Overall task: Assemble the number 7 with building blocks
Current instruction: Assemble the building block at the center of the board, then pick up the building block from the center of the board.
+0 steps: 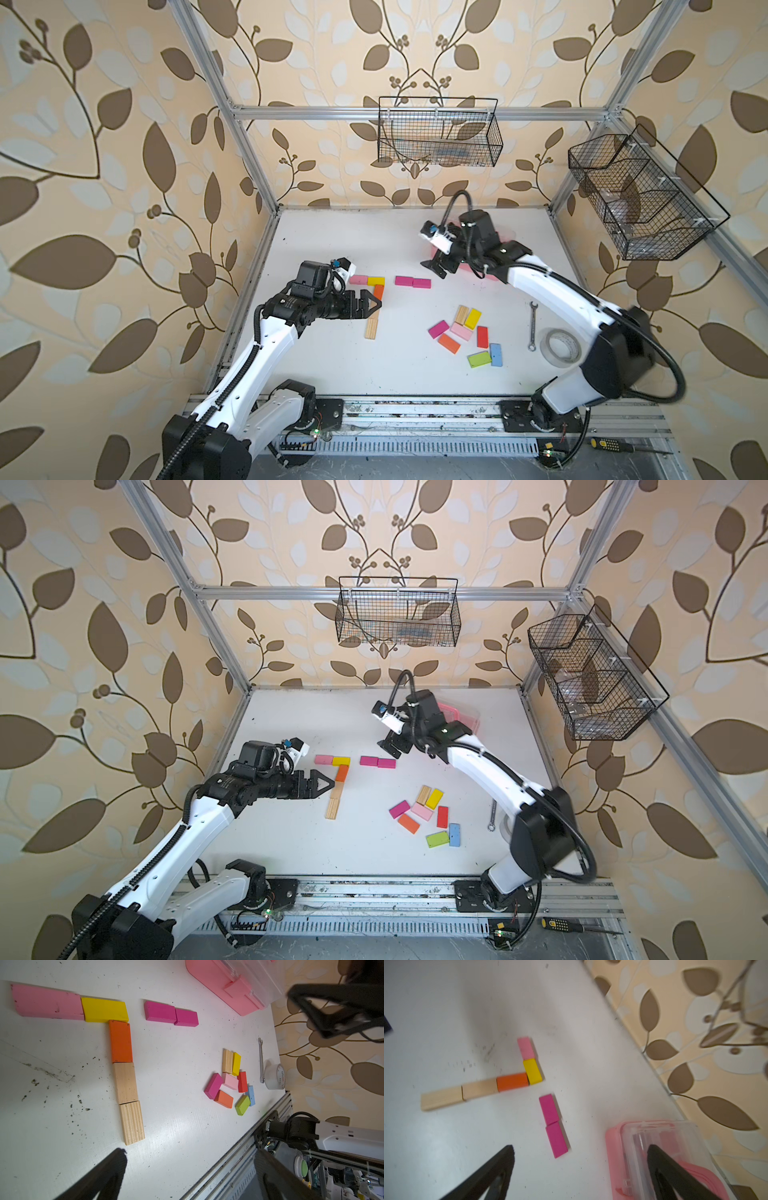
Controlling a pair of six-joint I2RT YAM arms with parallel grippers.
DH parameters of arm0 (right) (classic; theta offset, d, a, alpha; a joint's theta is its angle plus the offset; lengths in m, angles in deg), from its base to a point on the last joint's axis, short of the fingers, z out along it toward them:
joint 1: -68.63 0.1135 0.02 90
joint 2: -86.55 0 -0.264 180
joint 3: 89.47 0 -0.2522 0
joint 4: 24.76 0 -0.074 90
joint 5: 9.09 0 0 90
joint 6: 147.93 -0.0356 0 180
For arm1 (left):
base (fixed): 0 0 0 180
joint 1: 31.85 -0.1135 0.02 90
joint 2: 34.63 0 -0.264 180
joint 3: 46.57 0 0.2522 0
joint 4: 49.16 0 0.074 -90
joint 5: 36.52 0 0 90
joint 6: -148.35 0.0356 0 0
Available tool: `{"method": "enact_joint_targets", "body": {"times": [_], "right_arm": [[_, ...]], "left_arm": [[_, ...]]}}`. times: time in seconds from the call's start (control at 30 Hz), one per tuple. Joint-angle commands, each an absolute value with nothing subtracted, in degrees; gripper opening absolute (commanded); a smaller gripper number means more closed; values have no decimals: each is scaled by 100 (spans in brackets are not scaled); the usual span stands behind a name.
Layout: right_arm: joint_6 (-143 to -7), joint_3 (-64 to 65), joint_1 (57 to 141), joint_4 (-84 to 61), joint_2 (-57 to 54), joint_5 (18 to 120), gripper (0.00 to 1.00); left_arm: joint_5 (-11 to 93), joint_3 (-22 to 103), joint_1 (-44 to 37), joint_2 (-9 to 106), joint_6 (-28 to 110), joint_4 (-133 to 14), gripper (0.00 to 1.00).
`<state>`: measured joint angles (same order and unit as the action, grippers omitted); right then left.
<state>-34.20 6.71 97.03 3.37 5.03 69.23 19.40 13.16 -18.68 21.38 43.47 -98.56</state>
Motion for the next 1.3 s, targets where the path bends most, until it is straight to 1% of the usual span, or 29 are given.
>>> {"method": "enact_joint_targets", "body": {"times": [0.0,0.07,0.13,0.17,0.2,0.23,0.3,0.33,0.43,0.57,0.73,0.8,0.9,0.97,1.03,1.13,1.27], "right_arm": [[-5824,1764,9364,-1067,1476,6933,100],[-7466,2283,8899,-1110,2033,7003,100],[-8152,2652,8202,-1087,2320,5764,100],[-8377,2644,7982,-696,2367,5515,100],[-8498,2512,7797,76,2378,5557,100],[-8504,2361,7684,909,2345,5773,100],[-8446,2295,7636,2080,2286,6348,100],[-8515,2375,7636,2503,2268,6630,100],[-8867,2944,7832,2993,2395,7271,97],[-9469,3653,8467,3049,2567,8129,94],[-9898,4070,9064,2681,2159,8446,89],[-9894,4050,9203,2551,1933,8570,84],[-9845,4052,9220,2361,1729,8546,74],[-9810,4073,9218,2226,1629,8490,69],[-9788,4091,9215,2132,1518,8431,62],[-9786,4125,9209,2015,1393,8392,58],[-9760,4134,9211,1968,1277,8406,57]], "left_arm": [[1782,1325,-1840,2057,4465,-9701,99],[1771,1316,-1840,2065,4448,-9681,99],[1771,1309,-1833,2083,4454,-9683,99],[1779,1308,-1831,2092,4447,-9680,99],[1780,1307,-1823,2100,4446,-9680,99],[1780,1300,-1807,2109,4446,-9668,99],[1771,1294,-1796,2135,4442,-9663,99],[1768,1298,-1792,2167,4429,-9658,99],[1762,1311,-1787,2231,4446,-9664,99],[1757,1316,-1787,2242,4450,-9658,99],[1728,1316,-1778,2197,4450,-9665,99],[1719,1316,-1771,2180,4451,-9658,99],[1727,1307,-1752,2146,4454,-9665,99],[1727,1313,-1736,2142,4457,-9672,99],[1719,1316,-1726,2158,4461,-9675,99],[1718,1322,-1726,2171,4463,-9692,99],[1736,1333,-1726,2149,4469,-9694,99]]}}
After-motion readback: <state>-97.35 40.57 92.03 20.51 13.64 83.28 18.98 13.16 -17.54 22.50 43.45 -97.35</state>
